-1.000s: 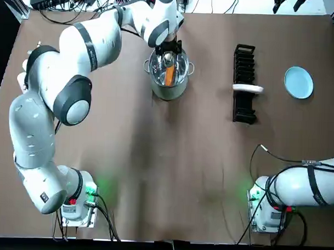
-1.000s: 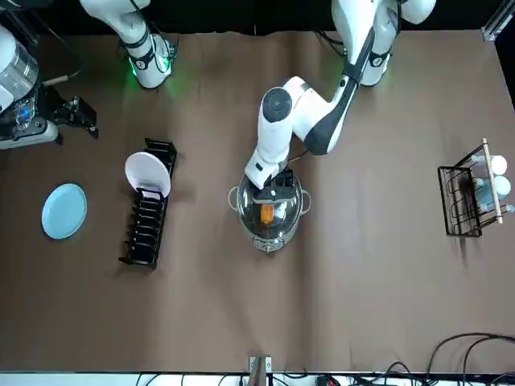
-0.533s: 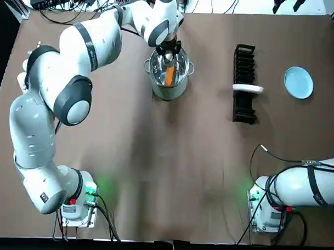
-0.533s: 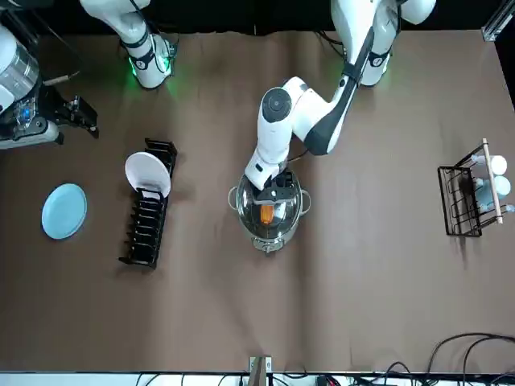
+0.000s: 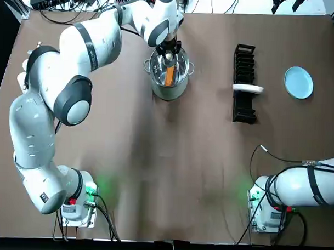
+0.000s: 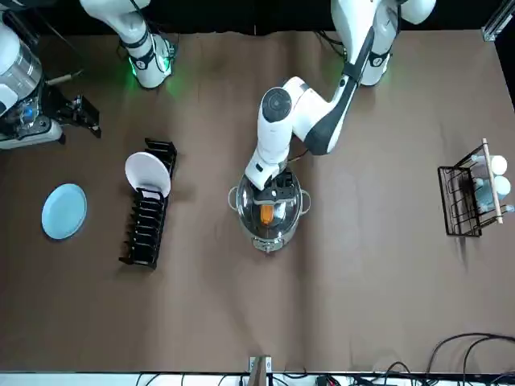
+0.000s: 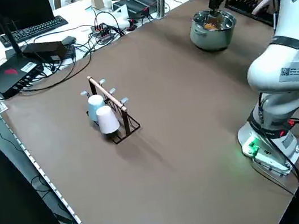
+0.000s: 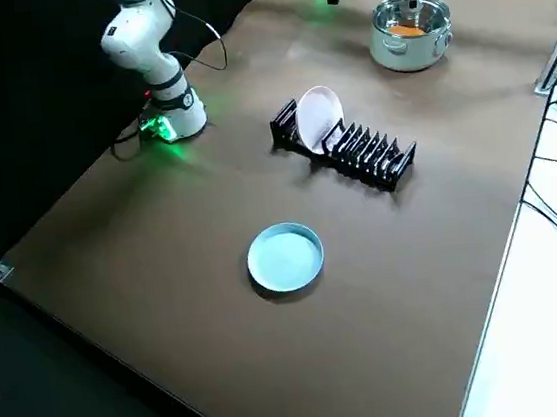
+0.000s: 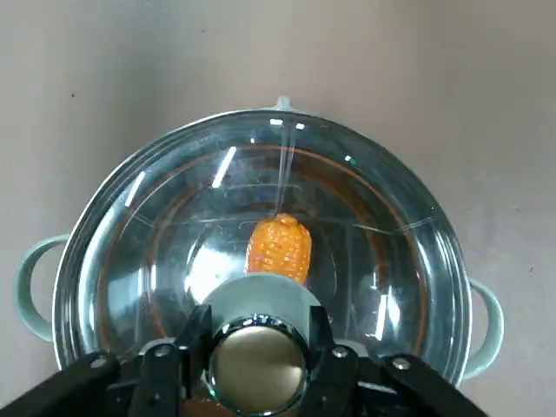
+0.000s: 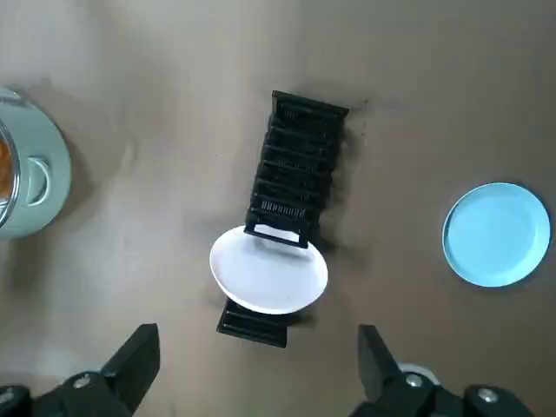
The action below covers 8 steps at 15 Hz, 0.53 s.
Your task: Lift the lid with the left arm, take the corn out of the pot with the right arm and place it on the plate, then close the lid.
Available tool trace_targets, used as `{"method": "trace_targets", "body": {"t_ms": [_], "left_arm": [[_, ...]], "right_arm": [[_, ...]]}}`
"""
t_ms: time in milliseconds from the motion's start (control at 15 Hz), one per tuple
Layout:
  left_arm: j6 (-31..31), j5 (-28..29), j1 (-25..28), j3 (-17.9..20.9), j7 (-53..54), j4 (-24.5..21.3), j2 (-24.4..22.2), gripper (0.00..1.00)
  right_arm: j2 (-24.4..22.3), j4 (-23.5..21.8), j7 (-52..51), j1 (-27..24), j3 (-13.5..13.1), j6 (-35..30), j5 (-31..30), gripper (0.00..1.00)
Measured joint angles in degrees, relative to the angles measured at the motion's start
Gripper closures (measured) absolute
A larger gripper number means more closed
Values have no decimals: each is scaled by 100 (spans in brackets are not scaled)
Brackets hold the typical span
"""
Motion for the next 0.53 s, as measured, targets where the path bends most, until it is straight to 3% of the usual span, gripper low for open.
{"method": "trace_targets", "body": {"t_ms": [533], "left_arm": [[-22, 48, -41, 5, -192, 4, -1, 50]], "right_arm": [[0, 0, 2, 90, 1, 1, 0, 0]]}}
